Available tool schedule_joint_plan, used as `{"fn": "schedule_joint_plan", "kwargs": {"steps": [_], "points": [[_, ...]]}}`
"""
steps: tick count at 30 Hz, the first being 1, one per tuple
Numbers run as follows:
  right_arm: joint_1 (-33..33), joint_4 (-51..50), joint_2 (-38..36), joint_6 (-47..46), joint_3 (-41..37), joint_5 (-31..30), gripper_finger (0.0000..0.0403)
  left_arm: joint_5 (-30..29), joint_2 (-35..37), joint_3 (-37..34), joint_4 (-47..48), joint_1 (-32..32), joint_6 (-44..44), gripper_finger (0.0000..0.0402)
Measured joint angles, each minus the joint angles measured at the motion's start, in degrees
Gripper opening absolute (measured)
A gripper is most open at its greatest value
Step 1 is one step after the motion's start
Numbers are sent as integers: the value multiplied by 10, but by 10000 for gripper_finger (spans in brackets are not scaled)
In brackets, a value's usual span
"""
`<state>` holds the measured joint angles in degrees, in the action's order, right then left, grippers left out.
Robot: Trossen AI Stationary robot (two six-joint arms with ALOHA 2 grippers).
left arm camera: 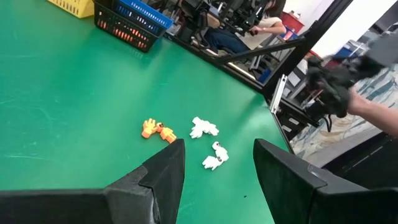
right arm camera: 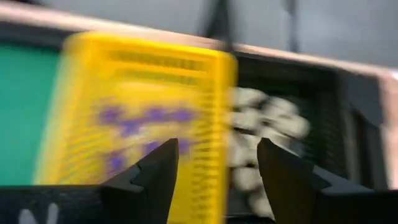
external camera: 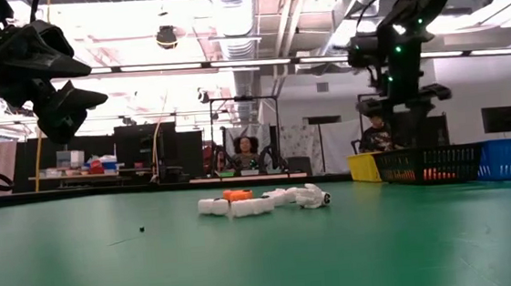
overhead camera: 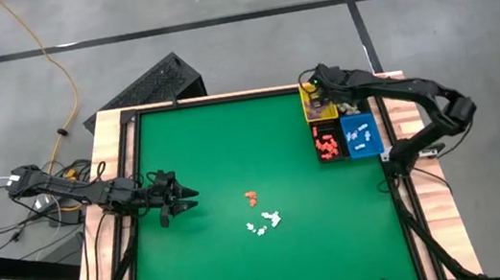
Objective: Sort Halloween decoration
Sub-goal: Put the orange skeleton toy into the bottom black basket
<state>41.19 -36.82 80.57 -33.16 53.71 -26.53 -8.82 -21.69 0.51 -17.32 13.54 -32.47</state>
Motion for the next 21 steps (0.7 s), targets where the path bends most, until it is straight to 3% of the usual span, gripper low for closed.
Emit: {"fn": "schedule_joint_plan", "kwargs": {"steps": [6,9,15,21], "points": [[-150,126,-3,144,0,112,228,0,0,0,-1,0,-1,180],[-251,195,6,162,0,156,224,-3,0,0,-2,0,-4,180],[-421,331,83,174,1,72,221,-5,0,0,-2,0,-6,180],[-488,468,201,218,12,59,221,-5,0,0,-2,0,-11,180]]}}
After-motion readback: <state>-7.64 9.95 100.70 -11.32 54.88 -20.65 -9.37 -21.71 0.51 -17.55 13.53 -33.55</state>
